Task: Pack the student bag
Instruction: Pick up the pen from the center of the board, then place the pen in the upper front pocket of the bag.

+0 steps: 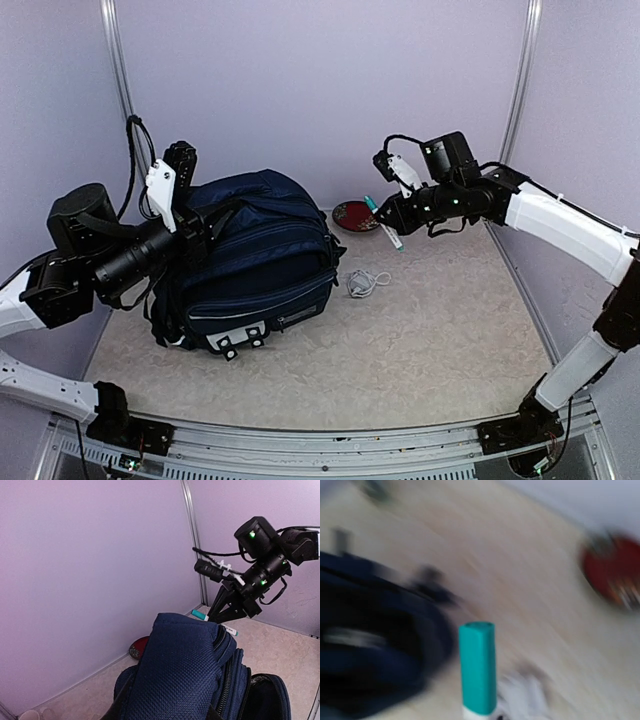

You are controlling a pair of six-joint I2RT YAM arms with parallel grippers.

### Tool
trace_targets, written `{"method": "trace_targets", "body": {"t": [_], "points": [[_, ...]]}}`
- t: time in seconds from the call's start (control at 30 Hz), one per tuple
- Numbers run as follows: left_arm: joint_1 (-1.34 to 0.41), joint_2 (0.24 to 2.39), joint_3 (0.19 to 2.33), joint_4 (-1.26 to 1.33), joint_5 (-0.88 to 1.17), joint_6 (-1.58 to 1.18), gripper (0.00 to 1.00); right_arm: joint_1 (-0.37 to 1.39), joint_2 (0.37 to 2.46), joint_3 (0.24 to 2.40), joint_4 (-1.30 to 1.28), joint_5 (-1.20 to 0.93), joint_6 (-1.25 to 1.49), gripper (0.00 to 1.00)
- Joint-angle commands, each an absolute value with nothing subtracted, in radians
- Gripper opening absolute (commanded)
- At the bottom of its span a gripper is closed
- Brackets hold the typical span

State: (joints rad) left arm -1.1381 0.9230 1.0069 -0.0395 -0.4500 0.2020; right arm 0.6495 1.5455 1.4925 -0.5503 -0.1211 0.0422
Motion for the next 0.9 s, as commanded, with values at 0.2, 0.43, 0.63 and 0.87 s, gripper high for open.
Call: {"method": "trace_targets", "body": {"t": [0.2,0.43,0.63,0.87], "points": [[-1.111,0.919,1.057,0.072,-0.436,0.162,0.00,0.905,1.375,1.428,-0.099,-0.557,-0.112,0.03],[-1.111,0.904,1.053,0.065,-0.439,0.157,0.00,1.011,1.537,1.491,-0.048,-0.749,-0.234,0.04],[-1.110,0.893,1.049,0.060,-0.438,0.159,0.00,1.045,1.604,1.511,-0.117,-0.677,-0.356,0.05],[-1.111,0.891,1.048,0.060,-0.436,0.163,0.00,1.058,1.608,1.575,-0.272,-0.542,-0.419,0.54]]}}
